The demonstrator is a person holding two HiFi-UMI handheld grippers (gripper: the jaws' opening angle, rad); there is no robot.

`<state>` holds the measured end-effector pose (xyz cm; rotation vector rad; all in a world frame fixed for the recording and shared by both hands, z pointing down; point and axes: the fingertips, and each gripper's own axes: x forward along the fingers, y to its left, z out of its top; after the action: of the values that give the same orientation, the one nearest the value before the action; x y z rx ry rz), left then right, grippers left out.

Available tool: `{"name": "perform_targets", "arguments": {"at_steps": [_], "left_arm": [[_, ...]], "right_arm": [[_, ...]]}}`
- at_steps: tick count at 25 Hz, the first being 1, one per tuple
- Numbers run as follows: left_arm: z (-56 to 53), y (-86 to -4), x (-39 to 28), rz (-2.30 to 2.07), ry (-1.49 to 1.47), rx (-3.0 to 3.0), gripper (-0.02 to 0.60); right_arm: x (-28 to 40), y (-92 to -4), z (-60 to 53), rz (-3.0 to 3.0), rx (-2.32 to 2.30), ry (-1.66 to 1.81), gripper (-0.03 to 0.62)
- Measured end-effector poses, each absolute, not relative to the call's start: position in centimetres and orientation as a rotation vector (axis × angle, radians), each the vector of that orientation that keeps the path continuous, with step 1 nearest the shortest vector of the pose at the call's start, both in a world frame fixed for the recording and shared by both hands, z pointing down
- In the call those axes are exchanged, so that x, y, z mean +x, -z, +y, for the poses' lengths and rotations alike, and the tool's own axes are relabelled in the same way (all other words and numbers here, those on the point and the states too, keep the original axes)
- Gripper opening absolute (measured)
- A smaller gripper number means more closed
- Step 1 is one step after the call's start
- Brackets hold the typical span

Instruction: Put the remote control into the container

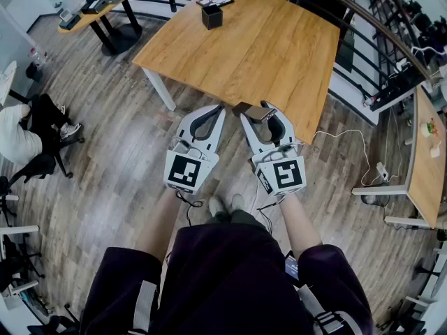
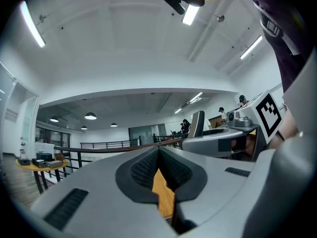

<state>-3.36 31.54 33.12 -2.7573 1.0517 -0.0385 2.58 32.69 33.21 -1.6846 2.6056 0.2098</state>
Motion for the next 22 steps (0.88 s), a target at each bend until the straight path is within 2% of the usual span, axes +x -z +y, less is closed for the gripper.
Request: {"name": "perform_targets", "arguments": {"at_steps": [11, 22], "left_arm": [[27.5, -34.2, -2.9, 1.059, 0.053, -2.761, 0.01], [18.0, -35.3, -0.2, 1.088, 0.083, -2.758, 0.01]], "right_arm": [[3.4, -33.9, 28.8, 2.583, -1.691, -0.195, 0.221], [6.0, -35.1, 19.2, 2.607, -1.658, -0.169, 0.221]]}}
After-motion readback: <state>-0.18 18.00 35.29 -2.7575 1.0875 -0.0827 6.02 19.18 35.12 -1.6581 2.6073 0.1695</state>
